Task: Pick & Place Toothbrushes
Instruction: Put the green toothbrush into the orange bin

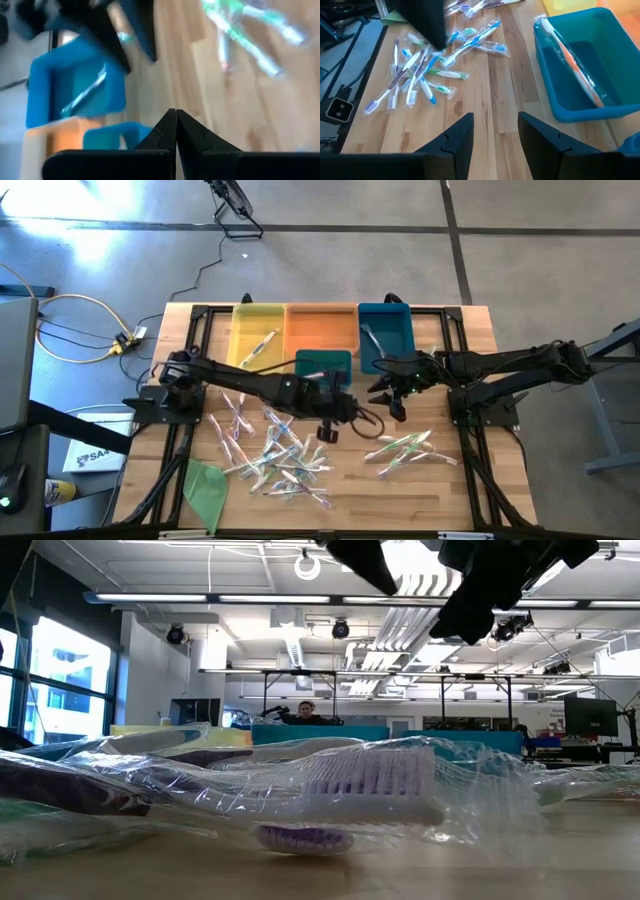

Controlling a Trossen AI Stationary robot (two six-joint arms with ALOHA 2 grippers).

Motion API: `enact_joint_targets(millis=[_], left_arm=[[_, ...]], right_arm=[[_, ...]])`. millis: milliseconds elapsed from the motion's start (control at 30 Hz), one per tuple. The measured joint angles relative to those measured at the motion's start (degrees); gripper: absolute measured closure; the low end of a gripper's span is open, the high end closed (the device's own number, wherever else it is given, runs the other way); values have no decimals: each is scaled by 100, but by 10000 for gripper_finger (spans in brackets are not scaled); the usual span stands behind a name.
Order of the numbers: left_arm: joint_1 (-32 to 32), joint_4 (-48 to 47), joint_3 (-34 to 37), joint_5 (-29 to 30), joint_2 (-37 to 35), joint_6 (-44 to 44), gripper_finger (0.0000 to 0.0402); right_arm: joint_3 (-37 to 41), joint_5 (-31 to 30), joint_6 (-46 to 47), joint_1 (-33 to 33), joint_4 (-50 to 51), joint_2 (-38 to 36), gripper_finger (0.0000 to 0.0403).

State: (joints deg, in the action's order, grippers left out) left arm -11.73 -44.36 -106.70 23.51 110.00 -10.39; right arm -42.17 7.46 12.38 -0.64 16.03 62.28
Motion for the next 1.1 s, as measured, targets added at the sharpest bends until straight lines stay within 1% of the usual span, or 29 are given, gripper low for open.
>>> enact_joint_targets(millis=[100,167,267,467,567,667,767,867,933,1000,1067,1100], left_arm=[[31,-39,44,42,-134,-59,401],[18,27,42,49,-145,-150,402],[10,-121,51,89,-129,-330,401],[224,-418,48,109,-154,-512,401],[355,-251,169,27,-189,-655,401],[515,-192,388,-271,-261,-740,401],[649,90,677,-430,-482,-772,401],[727,501,1084,-479,-749,-797,401],[783,603,1409,-483,-958,-804,401],[839,1104,1743,-484,-1177,-855,401],[853,1516,2155,-488,-1405,-905,401],[867,1903,2344,-490,-1480,-946,401]], right_arm=[[0,-1,36,0,-17,0,257],[0,-4,92,0,-54,0,257],[0,-11,109,-17,-64,0,257],[0,-387,267,-15,-127,0,257],[0,-478,256,-13,-124,0,257],[0,-478,272,-13,-90,0,257],[0,-483,279,-11,-62,0,257],[0,-718,292,-20,-63,0,257],[0,-913,303,-74,-118,-1,257],[0,-1037,302,-165,-139,-46,257],[-1,-1037,303,-248,-176,-68,257],[-4,-1026,303,-282,-181,-66,257]])
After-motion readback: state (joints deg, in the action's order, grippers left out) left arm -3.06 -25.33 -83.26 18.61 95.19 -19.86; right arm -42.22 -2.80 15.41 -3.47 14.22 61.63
